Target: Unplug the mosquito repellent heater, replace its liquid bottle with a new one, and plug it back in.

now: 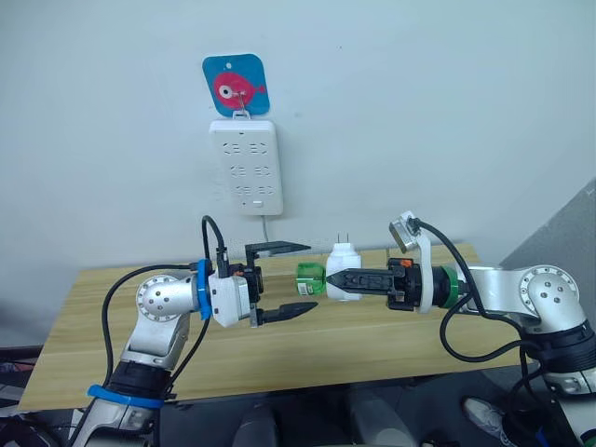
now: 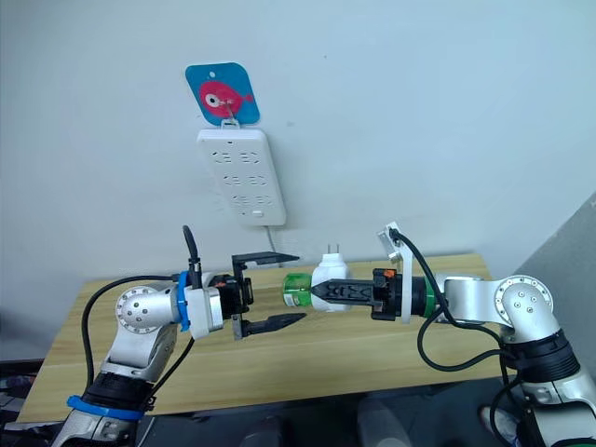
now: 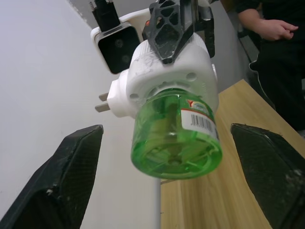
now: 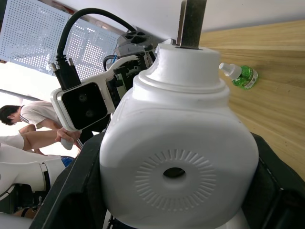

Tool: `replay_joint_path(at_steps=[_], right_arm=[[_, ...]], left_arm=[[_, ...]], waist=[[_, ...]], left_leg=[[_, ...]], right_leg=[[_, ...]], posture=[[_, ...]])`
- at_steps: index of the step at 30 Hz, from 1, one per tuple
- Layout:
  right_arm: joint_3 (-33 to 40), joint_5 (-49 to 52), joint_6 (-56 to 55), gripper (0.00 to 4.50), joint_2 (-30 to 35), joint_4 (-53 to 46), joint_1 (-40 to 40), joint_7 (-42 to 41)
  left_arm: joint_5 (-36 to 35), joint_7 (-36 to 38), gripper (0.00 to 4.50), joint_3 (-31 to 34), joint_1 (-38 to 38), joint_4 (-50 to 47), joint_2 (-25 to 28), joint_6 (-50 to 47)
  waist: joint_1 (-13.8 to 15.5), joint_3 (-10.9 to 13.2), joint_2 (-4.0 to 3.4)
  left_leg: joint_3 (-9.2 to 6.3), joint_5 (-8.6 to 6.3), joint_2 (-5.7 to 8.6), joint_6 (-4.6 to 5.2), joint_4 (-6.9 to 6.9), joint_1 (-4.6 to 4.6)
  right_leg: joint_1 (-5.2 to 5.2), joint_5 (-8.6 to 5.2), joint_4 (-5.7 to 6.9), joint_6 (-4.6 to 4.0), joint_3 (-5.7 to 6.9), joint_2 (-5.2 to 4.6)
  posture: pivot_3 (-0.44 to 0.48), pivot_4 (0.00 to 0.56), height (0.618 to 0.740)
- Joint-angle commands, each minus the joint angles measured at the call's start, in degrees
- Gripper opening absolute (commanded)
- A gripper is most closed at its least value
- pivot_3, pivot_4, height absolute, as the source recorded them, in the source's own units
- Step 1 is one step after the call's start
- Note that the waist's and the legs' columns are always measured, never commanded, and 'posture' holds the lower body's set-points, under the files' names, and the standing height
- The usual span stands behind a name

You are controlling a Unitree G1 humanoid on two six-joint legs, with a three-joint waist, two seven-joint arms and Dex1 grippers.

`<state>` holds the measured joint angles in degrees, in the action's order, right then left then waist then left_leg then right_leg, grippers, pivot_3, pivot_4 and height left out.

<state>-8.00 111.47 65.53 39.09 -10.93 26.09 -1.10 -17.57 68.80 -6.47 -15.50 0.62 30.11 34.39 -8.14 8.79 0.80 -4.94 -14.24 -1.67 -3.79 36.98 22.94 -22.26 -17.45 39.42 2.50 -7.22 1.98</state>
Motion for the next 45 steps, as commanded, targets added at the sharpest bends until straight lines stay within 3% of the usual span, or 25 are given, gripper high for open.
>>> replay_joint_path(at_steps=[1, 5, 10, 12, 14, 18, 24, 28, 39, 45], right_arm=[[1.82, 1.53, -0.33, 3.05, -0.34, -1.07, 1.15, -0.29], [1.84, 1.53, -0.44, 3.05, -0.39, -1.26, 1.02, -0.13], [1.82, 1.53, -0.27, 3.05, -0.18, -1.30, 1.02, -0.18], [1.77, 1.53, 0.05, 3.05, 0.17, -1.41, 1.18, -0.59], [1.66, 1.53, 0.50, 3.05, 0.60, -1.56, 1.37, -1.29], [1.10, 1.53, 1.59, 3.05, 1.66, -2.21, 1.96, -3.11], [0.22, 1.53, 2.31, 3.05, 2.59, -3.35, 2.81, -5.39], [-0.07, 1.53, 2.06, 3.05, 2.82, -4.33, 2.58, -5.96], [-0.29, 1.53, 1.75, 3.05, 3.96, -4.03, 2.80, -7.16], [-0.49, 1.53, 1.42, 3.05, 3.59, -4.20, 3.19, -7.18]], left_arm=[[-0.81, -1.01, 3.35, -0.43, -0.83, -2.05, 0.24, -1.10], [-2.07, -1.29, 2.29, -0.45, -1.37, -4.23, 1.09, -4.05], [-5.35, -0.81, 2.28, 0.03, -0.83, -8.95, 4.40, -13.55], [-8.53, -0.96, 2.28, -0.52, -0.91, -12.99, 7.85, -24.89], [-14.34, -3.24, 2.28, -0.76, -3.03, -16.55, 12.19, -42.29], [-27.23, -6.41, 2.28, 0.03, -10.00, -16.52, 17.38, -70.86], [-35.81, -5.12, 2.28, 1.19, -15.28, -12.77, 19.35, -88.73], [-38.31, -5.08, 2.28, 2.16, -15.37, -12.74, 18.89, -93.22], [-36.10, -3.91, 2.28, 2.85, -13.20, -12.25, 19.56, -91.36], [-37.51, -6.77, 2.28, 4.49, -13.49, -11.81, 16.79, -91.22]], waist=[[-0.01, 0.00, 0.00], [-0.02, 0.00, 0.00], [-0.04, 0.01, 0.00], [-0.10, 0.00, 0.00], [-0.19, 0.01, 0.00], [-0.09, 0.03, 0.00], [-0.29, 0.04, 0.00], [-0.31, 0.04, 0.00], [0.01, 0.04, 0.00], [0.04, 0.04, 0.00]], left_leg=[[0.00, 0.00, 0.00, 0.00, 0.00, 0.00], [-0.01, 0.00, 0.00, 0.00, 0.00, 0.00], [-0.01, 0.00, 0.00, 0.00, 0.00, -0.01], [-0.03, 0.00, -0.01, 0.00, 0.00, -0.01], [-0.07, 0.00, -0.02, 0.00, -0.01, -0.01], [-0.20, 0.00, 0.01, 0.01, 0.03, -0.01], [-0.20, 0.00, -0.03, 0.01, -0.02, -0.03], [-0.22, 0.00, -0.05, 0.01, -0.05, -0.02], [-0.20, 0.00, -0.04, 0.00, -0.01, -0.02], [-0.20, 0.00, -0.04, 0.00, -0.02, -0.02]], right_leg=[[0.00, 0.00, 0.00, 0.00, 0.00, 0.00], [0.00, 0.00, 0.02, 0.00, 0.00, 0.00], [0.00, 0.00, 0.03, 0.00, 0.00, 0.01], [-0.01, 0.00, 0.05, 0.00, 0.01, 0.01], [0.00, -0.02, 0.07, 0.04, 0.04, 0.03], [0.01, -0.16, 0.15, 0.26, 0.14, 0.05], [-0.02, -0.18, 0.14, 0.24, 0.16, 0.12], [-0.04, -0.19, 0.16, 0.22, 0.17, 0.14], [-0.03, -0.19, 0.14, 0.22, 0.14, 0.13], [-0.03, -0.19, 0.13, 0.22, 0.13, 0.13]], posture=[[-0.132, 0.102, 0.740], [-0.131, 0.104, 0.740], [-0.127, 0.108, 0.740], [-0.124, 0.108, 0.740], [-0.124, 0.108, 0.740], [-0.114, 0.110, 0.740], [-0.119, 0.109, 0.740], [-0.122, 0.109, 0.740], [-0.116, 0.108, 0.740], [-0.116, 0.106, 0.740]])
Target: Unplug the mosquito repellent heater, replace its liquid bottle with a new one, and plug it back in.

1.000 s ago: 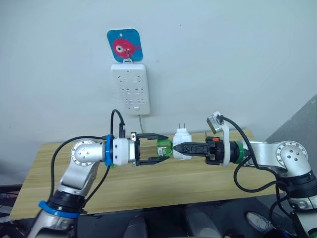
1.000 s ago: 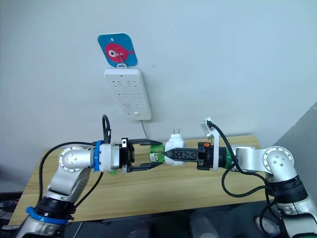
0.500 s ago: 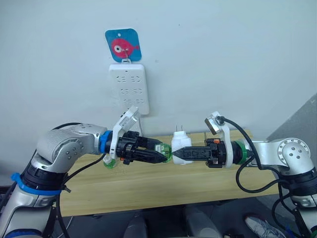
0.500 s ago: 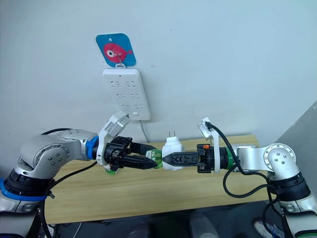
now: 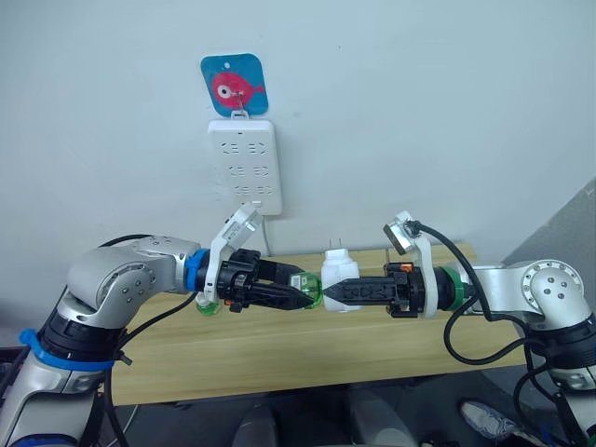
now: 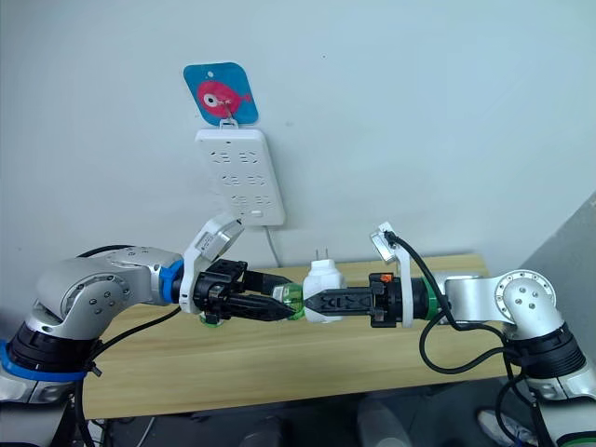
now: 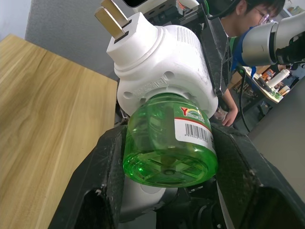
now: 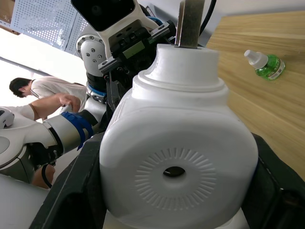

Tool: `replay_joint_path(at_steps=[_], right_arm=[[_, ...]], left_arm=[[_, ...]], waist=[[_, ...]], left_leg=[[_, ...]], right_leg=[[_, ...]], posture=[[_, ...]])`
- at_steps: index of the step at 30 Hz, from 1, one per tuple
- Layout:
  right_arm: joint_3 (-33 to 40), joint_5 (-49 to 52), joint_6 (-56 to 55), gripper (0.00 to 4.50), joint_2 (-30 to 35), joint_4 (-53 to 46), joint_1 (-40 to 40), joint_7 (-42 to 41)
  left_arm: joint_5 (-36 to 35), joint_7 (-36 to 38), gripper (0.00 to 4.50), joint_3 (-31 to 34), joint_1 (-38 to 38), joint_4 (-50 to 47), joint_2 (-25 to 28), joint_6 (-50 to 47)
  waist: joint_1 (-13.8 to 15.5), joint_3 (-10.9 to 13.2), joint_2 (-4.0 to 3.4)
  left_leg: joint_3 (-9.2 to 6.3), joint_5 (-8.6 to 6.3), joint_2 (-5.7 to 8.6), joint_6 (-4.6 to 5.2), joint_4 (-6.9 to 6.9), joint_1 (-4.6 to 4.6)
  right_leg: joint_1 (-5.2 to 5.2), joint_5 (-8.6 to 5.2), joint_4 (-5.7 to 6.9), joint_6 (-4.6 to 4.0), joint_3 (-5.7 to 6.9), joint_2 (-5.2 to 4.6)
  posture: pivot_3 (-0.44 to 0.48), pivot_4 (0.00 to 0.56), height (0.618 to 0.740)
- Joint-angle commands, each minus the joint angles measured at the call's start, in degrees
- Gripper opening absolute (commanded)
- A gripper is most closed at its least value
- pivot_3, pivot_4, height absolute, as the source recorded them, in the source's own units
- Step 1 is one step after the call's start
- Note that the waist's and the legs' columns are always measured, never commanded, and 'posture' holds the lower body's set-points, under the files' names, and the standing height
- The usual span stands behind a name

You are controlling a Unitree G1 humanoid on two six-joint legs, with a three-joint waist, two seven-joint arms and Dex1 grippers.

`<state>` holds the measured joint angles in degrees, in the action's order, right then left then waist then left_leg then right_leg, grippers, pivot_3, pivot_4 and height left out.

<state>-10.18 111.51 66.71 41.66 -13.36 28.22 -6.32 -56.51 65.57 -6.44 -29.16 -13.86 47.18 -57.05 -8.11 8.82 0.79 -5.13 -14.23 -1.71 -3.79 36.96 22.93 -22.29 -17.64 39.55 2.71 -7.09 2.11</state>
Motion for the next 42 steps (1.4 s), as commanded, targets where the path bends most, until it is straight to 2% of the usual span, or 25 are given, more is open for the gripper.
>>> replay_joint_path(at_steps=[1, 2, 4, 9, 15, 20, 26, 29, 34, 42], right_arm=[[1.68, 1.49, 0.21, 3.05, 1.02, -1.87, 1.04, -2.03], [1.64, 1.49, 0.15, 3.05, 1.05, -1.88, 1.04, -2.08], [1.58, 1.49, -0.06, 3.05, 1.16, -1.90, 0.93, -2.17], [1.62, 1.49, -0.35, 3.05, 1.16, -1.77, 0.73, -2.15], [1.93, 1.49, -0.96, 3.05, 0.97, -0.78, 0.34, -0.88], [2.63, 1.49, -1.39, 3.05, 1.04, 0.32, -0.17, 0.31], [2.97, 1.49, -1.93, 3.05, 0.35, 1.43, -0.45, 1.47], [3.17, 1.49, -1.99, 3.05, -0.23, 1.81, -0.39, 1.98], [3.53, 1.49, -1.81, 3.05, -0.65, 2.19, -0.48, 2.72], [3.77, 1.49, -1.35, 3.05, -1.85, 2.96, 0.18, 3.49]], left_arm=[[1.20, -3.98, 2.28, 4.86, 0.03, 2.89, -0.86, 0.22], [1.27, -3.74, 2.28, 5.00, -0.08, 2.92, -1.14, 0.41], [2.01, -3.13, 3.01, 5.17, 0.05, 2.34, -1.28, 1.27], [3.95, -1.43, 4.48, 5.09, 1.00, 1.24, -0.59, 2.68], [9.66, 1.27, 4.50, 6.51, 4.50, -0.26, 0.23, 11.64], [15.96, 1.07, 4.50, 9.67, 8.07, 0.01, -0.32, 22.95], [22.39, 5.03, 4.50, 10.51, 14.40, -0.22, -0.99, 36.54], [25.09, 5.98, 4.50, 10.03, 16.90, -0.88, -2.76, 43.86], [26.45, 6.11, 4.50, 9.03, 18.34, -2.83, -6.03, 50.26], [32.02, 5.11, 4.50, 5.71, 16.94, -0.04, -12.45, 61.98]], waist=[[0.04, 0.00, 0.00], [0.07, 0.00, 0.00], [0.04, 0.00, 0.00], [0.04, 0.00, 0.00], [0.08, 0.00, 0.00], [0.13, 0.00, 0.00], [0.11, 0.00, 0.00], [0.14, 0.00, 0.00], [0.18, -0.01, 0.00], [0.16, -0.01, 0.00]], left_leg=[[0.00, 0.00, 0.00, 0.00, 0.01, 0.00], [0.00, 0.00, 0.00, 0.00, 0.01, 0.00], [0.00, 0.00, 0.00, 0.00, 0.02, 0.00], [0.01, 0.00, 0.00, 0.00, 0.00, 0.00], [0.03, 0.00, 0.00, 0.00, -0.01, 0.01], [0.04, 0.00, 0.00, 0.00, 0.01, 0.00], [0.09, 0.00, 0.00, 0.00, -0.01, 0.01], [0.09, 0.00, 0.00, 0.00, -0.01, 0.01], [0.11, 0.00, 0.01, 0.00, 0.03, 0.01], [0.15, 0.00, 0.02, 0.00, 0.03, 0.00]], right_leg=[[0.00, 0.00, 0.01, 0.00, 0.00, 0.00], [0.00, 0.00, 0.01, 0.00, 0.00, 0.00], [0.00, 0.00, 0.01, 0.00, 0.00, -0.01], [-0.02, 0.00, 0.02, 0.00, -0.01, 0.00], [-0.01, 0.00, -0.02, 0.00, -0.03, -0.02], [-0.01, 0.01, 0.00, -0.01, -0.04, -0.02], [-0.01, 0.02, -0.03, -0.03, -0.07, -0.05], [-0.01, 0.05, -0.03, -0.08, -0.06, -0.07], [0.00, 0.04, -0.03, -0.06, -0.08, -0.08], [0.01, 0.10, -0.02, -0.15, -0.10, -0.08]], posture=[[-0.116, 0.106, 0.740], [-0.117, 0.106, 0.740], [-0.117, 0.106, 0.740], [-0.115, 0.105, 0.740], [-0.115, 0.104, 0.740], [-0.115, 0.103, 0.740], [-0.113, 0.101, 0.740], [-0.117, 0.102, 0.740], [-0.117, 0.102, 0.740], [-0.117, 0.104, 0.740]])
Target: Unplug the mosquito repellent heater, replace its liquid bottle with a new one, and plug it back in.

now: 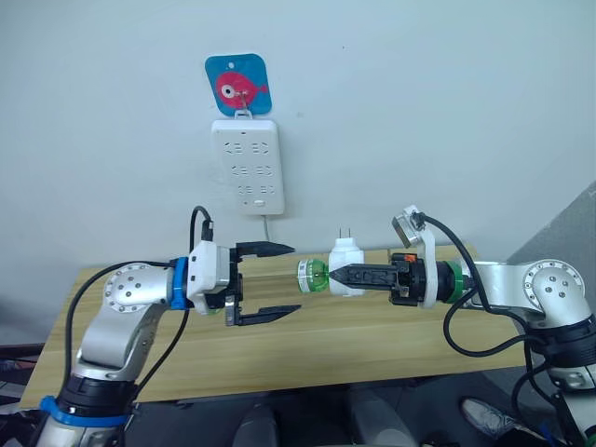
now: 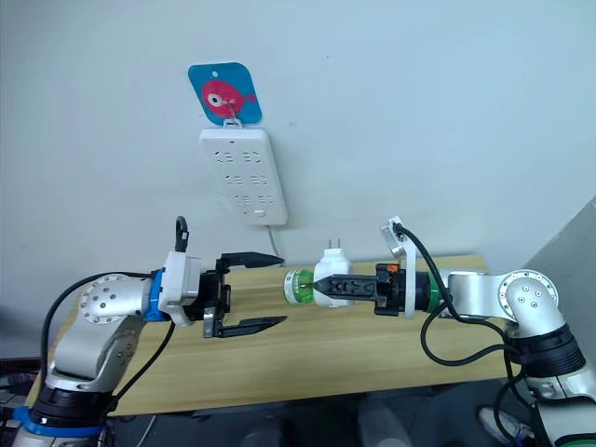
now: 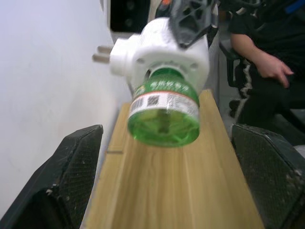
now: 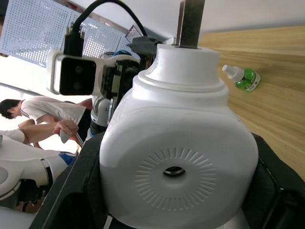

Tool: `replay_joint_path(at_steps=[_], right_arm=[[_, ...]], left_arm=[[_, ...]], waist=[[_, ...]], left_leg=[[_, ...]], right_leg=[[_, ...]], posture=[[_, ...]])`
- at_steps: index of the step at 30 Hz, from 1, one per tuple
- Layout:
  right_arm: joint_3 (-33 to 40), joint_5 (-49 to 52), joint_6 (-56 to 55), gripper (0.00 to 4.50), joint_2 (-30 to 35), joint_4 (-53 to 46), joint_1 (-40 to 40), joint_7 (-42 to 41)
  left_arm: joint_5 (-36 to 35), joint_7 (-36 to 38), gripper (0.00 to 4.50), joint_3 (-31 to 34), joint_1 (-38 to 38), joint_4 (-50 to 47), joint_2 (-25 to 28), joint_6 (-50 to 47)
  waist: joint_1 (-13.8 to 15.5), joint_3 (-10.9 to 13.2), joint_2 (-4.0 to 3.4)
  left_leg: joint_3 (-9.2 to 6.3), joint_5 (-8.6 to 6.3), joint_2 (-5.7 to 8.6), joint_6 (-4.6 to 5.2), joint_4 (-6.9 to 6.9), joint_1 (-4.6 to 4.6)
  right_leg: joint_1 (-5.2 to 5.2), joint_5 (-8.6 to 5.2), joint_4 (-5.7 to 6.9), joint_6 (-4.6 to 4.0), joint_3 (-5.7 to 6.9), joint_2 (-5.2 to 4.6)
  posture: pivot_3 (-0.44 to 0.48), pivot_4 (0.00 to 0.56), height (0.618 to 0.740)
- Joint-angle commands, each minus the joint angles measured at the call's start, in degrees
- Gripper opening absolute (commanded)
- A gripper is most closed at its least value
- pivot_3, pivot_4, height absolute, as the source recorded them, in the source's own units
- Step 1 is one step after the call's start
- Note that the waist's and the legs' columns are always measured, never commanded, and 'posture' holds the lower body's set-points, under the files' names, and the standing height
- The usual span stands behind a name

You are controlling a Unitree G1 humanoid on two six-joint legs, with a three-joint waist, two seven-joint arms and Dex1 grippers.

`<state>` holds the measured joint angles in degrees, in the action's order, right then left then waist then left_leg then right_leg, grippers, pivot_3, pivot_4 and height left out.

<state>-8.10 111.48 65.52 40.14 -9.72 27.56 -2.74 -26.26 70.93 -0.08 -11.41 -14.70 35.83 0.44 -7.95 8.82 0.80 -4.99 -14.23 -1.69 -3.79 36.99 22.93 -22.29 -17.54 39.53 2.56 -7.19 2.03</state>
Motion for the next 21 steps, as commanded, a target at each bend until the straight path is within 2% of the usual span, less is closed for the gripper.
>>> replay_joint_path(at_steps=[1, 10, 18, 21], right_arm=[[1.76, 1.52, -0.07, 3.05, -0.45, -0.65, 0.89, -0.02], [1.99, 1.52, 0.04, 3.05, -1.22, -1.04, 0.95, 0.27], [1.89, 1.52, -0.03, 3.05, -1.52, -1.26, 1.10, 0.56], [1.89, 1.52, -0.05, 3.05, -1.64, -1.18, 1.23, 0.63]], left_arm=[[2.37, 0.19, 4.50, -1.12, -0.95, 1.46, -1.71, 6.56], [5.45, -0.97, 4.50, -3.66, -3.52, 6.74, -5.03, 13.41], [5.01, -1.54, 4.50, -4.49, -5.60, 6.82, -5.47, 13.00], [5.20, -2.05, 3.92, -5.24, -6.09, 6.10, -5.49, 11.75]], waist=[[-0.01, 0.00, -0.01], [-0.07, 0.00, 0.00], [-0.13, 0.00, -0.01], [-0.14, 0.00, -0.01]], left_leg=[[0.01, 0.00, 0.00, 0.00, 0.00, 0.00], [0.00, 0.00, 0.00, 0.00, 0.01, 0.00], [-0.02, 0.00, 0.00, 0.00, 0.00, 0.00], [-0.02, 0.00, 0.01, 0.00, 0.01, 0.00]], right_leg=[[0.00, 0.05, 0.01, -0.09, 0.00, 0.00], [0.01, 0.06, 0.02, -0.10, 0.00, 0.00], [0.01, 0.07, 0.02, -0.11, 0.01, 0.00], [0.01, 0.07, 0.03, -0.11, 0.01, 0.00]], posture=[[-0.117, 0.104, 0.740], [-0.126, 0.107, 0.740], [-0.127, 0.108, 0.740], [-0.124, 0.107, 0.740]])
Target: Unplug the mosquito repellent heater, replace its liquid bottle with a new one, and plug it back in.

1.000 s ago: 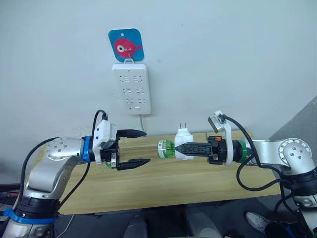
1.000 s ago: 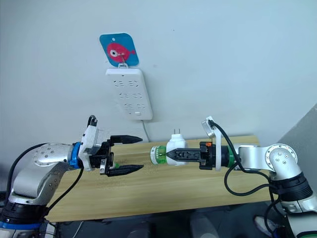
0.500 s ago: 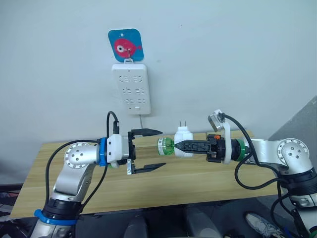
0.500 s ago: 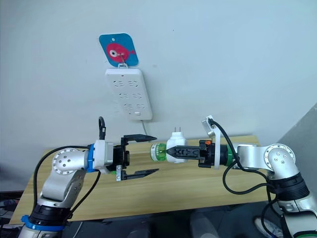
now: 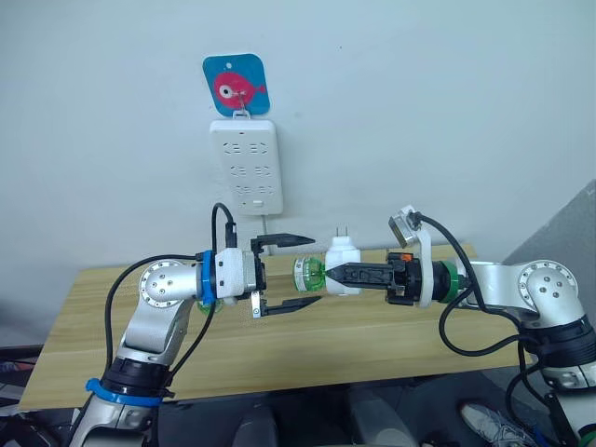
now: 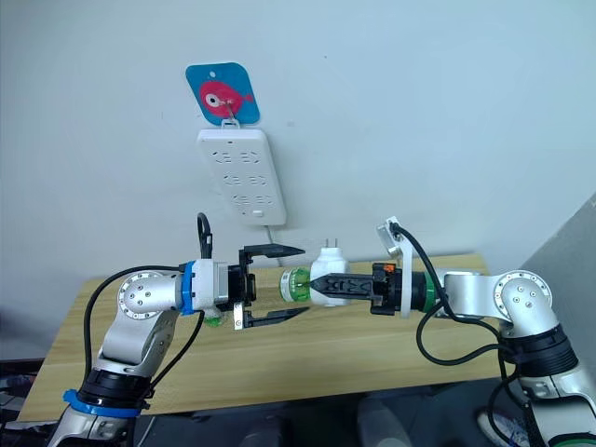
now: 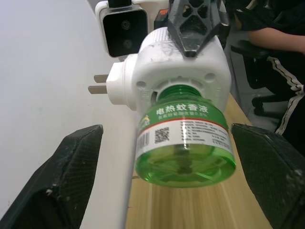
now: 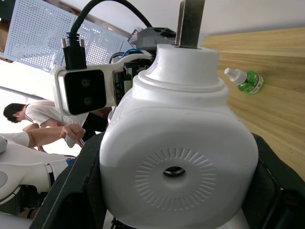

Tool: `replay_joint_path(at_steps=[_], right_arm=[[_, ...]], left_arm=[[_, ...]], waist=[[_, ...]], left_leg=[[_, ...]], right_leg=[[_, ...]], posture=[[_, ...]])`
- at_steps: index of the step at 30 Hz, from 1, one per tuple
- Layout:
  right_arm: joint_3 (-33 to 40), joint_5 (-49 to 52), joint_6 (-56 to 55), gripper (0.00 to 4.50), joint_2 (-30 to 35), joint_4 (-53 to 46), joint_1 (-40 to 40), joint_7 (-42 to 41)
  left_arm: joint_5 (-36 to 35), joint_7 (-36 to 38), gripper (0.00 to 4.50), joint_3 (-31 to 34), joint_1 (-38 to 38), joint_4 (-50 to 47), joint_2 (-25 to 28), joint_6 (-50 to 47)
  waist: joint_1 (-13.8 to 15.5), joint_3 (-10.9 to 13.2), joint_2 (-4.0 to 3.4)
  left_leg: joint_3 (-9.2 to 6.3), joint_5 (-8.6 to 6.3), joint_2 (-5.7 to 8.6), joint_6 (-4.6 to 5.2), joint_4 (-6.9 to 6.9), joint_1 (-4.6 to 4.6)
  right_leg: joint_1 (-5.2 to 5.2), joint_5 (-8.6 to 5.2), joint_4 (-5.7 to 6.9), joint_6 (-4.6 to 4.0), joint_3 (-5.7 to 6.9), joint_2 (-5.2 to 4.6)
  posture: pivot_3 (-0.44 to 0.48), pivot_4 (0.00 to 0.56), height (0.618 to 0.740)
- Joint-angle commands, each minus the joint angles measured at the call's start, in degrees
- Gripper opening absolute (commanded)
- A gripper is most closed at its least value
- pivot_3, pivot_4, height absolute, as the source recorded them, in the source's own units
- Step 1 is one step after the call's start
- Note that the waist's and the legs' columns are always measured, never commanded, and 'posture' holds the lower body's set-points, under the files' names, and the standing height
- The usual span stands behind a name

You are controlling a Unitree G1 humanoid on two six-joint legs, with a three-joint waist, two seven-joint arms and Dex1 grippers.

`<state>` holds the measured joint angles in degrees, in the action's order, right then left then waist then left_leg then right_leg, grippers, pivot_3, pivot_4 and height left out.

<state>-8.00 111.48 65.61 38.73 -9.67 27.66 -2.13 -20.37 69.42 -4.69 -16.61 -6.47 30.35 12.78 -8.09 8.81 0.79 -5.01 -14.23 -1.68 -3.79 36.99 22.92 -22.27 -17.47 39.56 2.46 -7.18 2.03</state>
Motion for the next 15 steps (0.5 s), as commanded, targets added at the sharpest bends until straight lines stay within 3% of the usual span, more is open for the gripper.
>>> replay_joint_path(at_steps=[1, 5, 11, 15], right_arm=[[1.80, 1.52, -0.13, 3.05, -0.25, -1.21, 1.15, 0.03], [1.76, 1.52, 0.01, 3.05, -0.21, -1.06, 1.30, 0.07], [1.84, 1.52, 0.22, 3.05, -0.19, -1.11, 1.29, 0.34], [1.81, 1.52, 0.91, 3.05, 0.69, -1.39, 1.54, -0.38]], left_arm=[[-0.71, -0.69, 3.57, -0.78, -0.97, -2.30, 0.00, -0.94], [-1.26, -1.65, 2.31, -1.42, -1.67, -4.09, -0.08, -3.47], [-3.00, -1.43, 2.29, -0.94, -2.29, -6.63, 1.61, -8.29], [-9.32, -2.06, 2.29, -0.70, -3.78, -10.35, 7.97, -27.95]], waist=[[-0.01, 0.00, 0.00], [-0.01, 0.00, 0.00], [0.00, 0.00, 0.00], [-0.11, 0.00, 0.00]], left_leg=[[0.00, 0.00, 0.00, 0.00, 0.00, 0.00], [-0.01, 0.00, 0.00, 0.00, 0.00, 0.00], [-0.01, 0.00, 0.00, 0.00, 0.00, 0.00], [-0.06, 0.00, -0.01, 0.00, 0.00, 0.01]], right_leg=[[0.00, 0.00, 0.00, 0.00, 0.00, 0.00], [0.00, 0.00, 0.00, 0.00, 0.00, 0.00], [0.00, 0.00, 0.02, 0.00, 0.01, 0.01], [-0.01, -0.01, 0.04, 0.02, 0.04, 0.02]], posture=[[-0.124, 0.107, 0.740], [-0.122, 0.106, 0.740], [-0.121, 0.106, 0.740], [-0.120, 0.108, 0.740]])
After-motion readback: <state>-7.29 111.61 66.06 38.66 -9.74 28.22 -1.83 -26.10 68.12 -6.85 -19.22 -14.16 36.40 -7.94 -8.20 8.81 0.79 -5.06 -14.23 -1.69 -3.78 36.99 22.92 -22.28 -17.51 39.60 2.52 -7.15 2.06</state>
